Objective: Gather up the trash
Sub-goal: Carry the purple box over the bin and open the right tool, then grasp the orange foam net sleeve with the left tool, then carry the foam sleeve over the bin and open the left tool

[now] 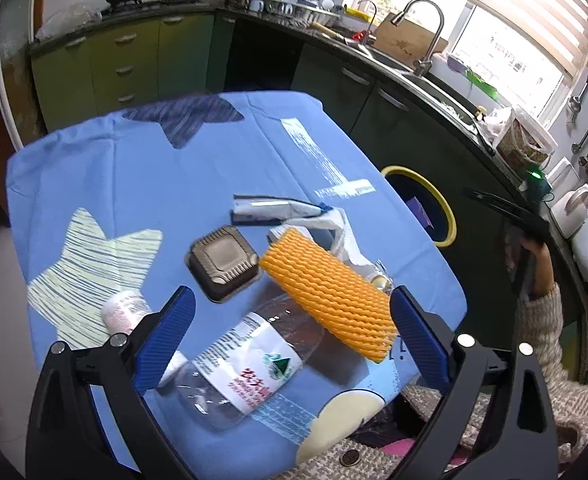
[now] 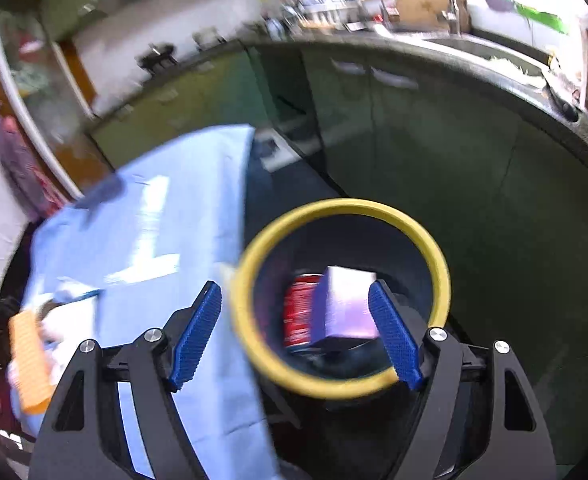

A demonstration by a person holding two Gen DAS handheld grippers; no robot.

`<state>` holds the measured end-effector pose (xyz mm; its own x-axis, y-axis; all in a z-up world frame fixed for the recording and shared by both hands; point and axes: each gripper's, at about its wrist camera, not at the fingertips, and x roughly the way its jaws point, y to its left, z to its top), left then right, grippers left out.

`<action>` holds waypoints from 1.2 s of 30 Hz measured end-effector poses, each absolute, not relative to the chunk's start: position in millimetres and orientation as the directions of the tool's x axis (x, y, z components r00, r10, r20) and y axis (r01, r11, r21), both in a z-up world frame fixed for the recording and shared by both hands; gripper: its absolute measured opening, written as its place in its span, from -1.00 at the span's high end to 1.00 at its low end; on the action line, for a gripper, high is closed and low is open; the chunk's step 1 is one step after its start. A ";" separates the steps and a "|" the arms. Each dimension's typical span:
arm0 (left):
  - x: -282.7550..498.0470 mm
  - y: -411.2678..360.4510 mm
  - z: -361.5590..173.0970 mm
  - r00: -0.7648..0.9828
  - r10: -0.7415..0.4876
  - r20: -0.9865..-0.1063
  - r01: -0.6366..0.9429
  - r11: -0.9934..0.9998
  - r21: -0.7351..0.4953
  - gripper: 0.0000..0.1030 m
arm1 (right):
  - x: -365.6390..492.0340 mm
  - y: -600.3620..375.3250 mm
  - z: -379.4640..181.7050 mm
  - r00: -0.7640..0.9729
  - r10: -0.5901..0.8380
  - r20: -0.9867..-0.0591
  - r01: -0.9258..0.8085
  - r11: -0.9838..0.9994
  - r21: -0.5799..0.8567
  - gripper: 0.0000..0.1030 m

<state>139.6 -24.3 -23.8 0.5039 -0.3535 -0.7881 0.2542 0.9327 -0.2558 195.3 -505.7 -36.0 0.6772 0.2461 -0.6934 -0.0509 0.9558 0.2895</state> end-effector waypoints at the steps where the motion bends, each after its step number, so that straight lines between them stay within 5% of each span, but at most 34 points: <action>1: 141.4 -25.9 -25.9 0.494 -0.358 -0.792 0.255 0.931 -0.262 -0.81 | 181.9 -499.1 -32.7 0.689 0.265 -0.674 -0.066 0.950 0.306 -0.48; 7: 159.9 -33.3 -50.4 0.412 -0.390 -0.823 0.218 0.920 -0.327 -0.81 | 125.4 -468.5 -18.2 0.739 0.328 -0.588 -0.139 0.929 0.343 -0.51; 18: 195.2 -50.3 -81.1 0.279 -0.556 -0.783 0.155 0.830 -0.535 -0.69 | 110.3 -454.4 -23.7 0.734 0.356 -0.578 -0.161 0.919 0.361 -0.51; 25: 207.5 -58.5 -90.0 0.253 -0.549 -0.797 0.132 0.835 -0.534 -0.22 | 113.5 -460.7 -31.3 0.729 0.368 -0.578 -0.156 0.911 0.383 -0.51; 27: 210.4 -61.3 -93.7 0.245 -0.546 -0.801 0.129 0.837 -0.531 0.04 | 113.3 -461.1 -32.6 0.729 0.369 -0.577 -0.155 0.909 0.386 -0.51; 29: 212.1 -63.2 -95.3 0.240 -0.549 -0.801 0.135 0.836 -0.532 0.51 | 113.1 -462.6 -32.7 0.732 0.371 -0.572 -0.156 0.908 0.390 -0.51; 31: 212.1 -65.5 -94.4 0.241 -0.552 -0.798 0.144 0.834 -0.533 0.70 | 112.4 -463.2 -32.5 0.734 0.371 -0.569 -0.154 0.907 0.392 -0.51; 36: 206.4 -76.0 -77.5 0.277 -0.547 -0.790 0.202 0.837 -0.508 0.77 | 109.5 -466.7 -31.7 0.739 0.372 -0.562 -0.152 0.904 0.399 -0.51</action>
<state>206.4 -76.0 -77.5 0.2771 -0.5468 -0.7901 0.2023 0.8371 -0.5083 109.5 -466.7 -31.7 0.7389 0.3719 -0.5620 -0.1516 0.9043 0.3991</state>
